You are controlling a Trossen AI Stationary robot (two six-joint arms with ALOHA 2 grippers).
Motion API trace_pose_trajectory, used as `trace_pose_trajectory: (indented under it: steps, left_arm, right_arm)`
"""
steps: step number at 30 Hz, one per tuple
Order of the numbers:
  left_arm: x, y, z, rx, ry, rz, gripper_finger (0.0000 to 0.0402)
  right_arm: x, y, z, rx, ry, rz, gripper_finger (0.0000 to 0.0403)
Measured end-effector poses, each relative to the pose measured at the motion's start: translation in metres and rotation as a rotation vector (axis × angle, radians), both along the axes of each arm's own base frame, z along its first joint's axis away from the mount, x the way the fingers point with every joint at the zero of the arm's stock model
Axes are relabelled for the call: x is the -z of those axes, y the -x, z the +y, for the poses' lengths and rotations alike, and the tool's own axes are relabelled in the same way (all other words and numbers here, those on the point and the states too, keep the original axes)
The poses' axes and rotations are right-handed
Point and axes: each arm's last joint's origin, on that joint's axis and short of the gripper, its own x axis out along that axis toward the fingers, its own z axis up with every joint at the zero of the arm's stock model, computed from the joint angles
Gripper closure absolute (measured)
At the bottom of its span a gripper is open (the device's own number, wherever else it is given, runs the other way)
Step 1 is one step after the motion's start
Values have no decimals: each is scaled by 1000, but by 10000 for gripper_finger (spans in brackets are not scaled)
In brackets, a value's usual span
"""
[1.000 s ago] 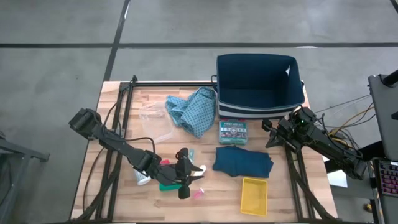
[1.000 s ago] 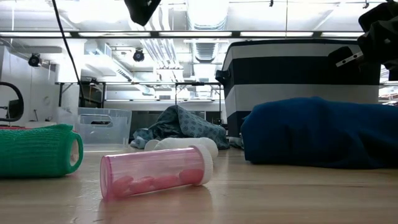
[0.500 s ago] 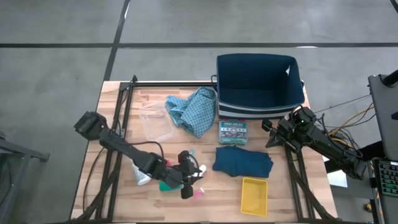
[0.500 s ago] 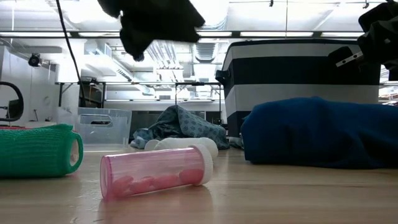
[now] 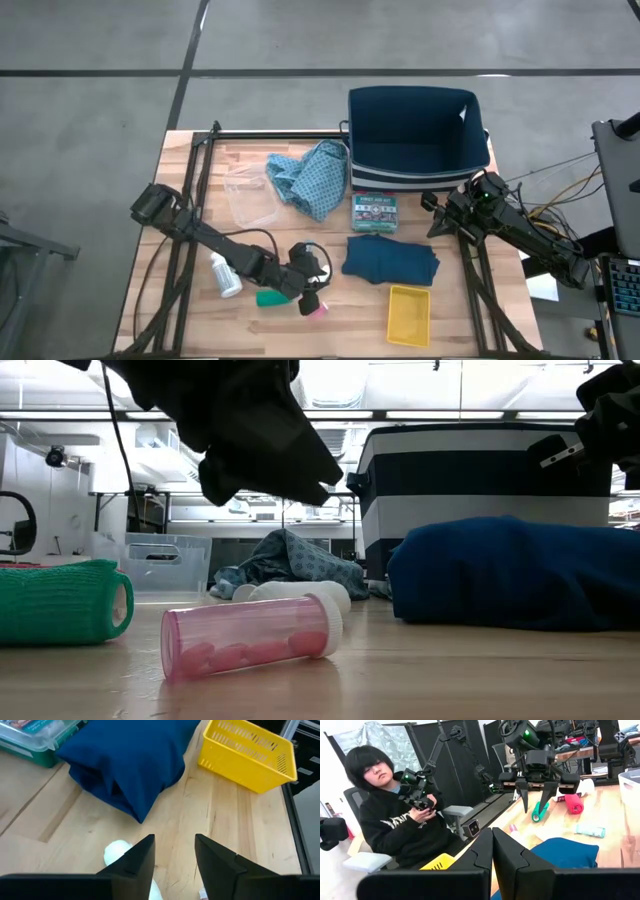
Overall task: Pick & place medical supplies in basket/bin
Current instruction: Put the white rolled gauze into the transparent bin
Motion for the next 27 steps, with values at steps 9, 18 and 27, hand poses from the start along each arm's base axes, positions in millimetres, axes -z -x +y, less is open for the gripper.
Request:
trace_pose_trajectory:
  steps: [9, 18, 27]
  left_arm:
    - [3, 1, 0, -29, 27, 17, 163]
    - [11, 7, 7, -127, 48, 119, 94]
    - [11, 7, 8, -136, 57, 119, 37]
  right_arm:
    - [0, 0, 0, 0, 0, 0, 394]
    - [0, 0, 0, 0, 0, 0, 394]
    - [0, 0, 0, 0, 0, 0, 394]
